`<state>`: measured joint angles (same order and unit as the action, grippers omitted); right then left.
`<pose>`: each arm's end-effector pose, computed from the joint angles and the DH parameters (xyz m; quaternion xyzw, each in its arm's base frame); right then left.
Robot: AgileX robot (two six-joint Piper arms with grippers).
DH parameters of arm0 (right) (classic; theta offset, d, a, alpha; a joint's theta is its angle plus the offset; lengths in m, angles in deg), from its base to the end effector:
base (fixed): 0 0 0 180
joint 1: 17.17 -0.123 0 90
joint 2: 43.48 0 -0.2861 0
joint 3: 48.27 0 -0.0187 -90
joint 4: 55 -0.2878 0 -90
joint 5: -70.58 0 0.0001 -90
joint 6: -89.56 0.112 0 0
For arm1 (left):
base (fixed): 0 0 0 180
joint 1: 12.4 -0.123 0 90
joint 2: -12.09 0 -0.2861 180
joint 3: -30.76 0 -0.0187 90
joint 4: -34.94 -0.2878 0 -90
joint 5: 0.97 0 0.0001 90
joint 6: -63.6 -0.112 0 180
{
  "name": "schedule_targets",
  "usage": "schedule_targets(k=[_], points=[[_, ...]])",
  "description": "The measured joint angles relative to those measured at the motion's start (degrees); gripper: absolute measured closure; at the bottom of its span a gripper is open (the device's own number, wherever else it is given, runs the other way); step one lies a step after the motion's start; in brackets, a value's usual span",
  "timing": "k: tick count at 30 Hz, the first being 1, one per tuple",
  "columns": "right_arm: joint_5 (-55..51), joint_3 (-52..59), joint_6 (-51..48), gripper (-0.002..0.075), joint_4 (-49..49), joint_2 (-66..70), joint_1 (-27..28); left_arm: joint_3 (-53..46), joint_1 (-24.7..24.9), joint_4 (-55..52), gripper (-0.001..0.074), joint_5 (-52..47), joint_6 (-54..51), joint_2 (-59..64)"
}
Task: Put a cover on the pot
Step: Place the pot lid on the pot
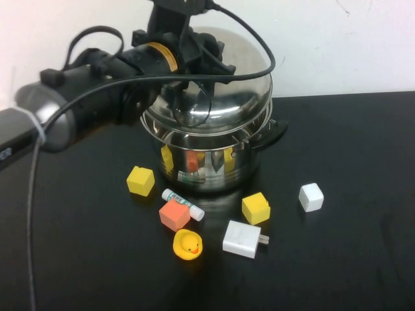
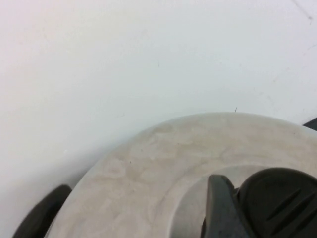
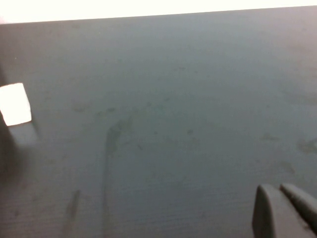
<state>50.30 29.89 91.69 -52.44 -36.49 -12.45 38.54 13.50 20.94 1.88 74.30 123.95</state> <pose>0.1086 -0.0107 0.1709 0.0356 0.7947 -0.0325 0.6050 0.4492 -0.2196 0.3146 0.1985 0.7474 -0.1289 0.6207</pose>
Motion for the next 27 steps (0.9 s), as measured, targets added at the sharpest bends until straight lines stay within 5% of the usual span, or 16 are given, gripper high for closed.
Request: schedule_targets(k=[27], points=[[0.0, 0.0, 0.0, 0.0728, 0.0, 0.0, 0.0, 1.24, 0.0, 0.2, 0.041, 4.33, 3.66, 7.66]])
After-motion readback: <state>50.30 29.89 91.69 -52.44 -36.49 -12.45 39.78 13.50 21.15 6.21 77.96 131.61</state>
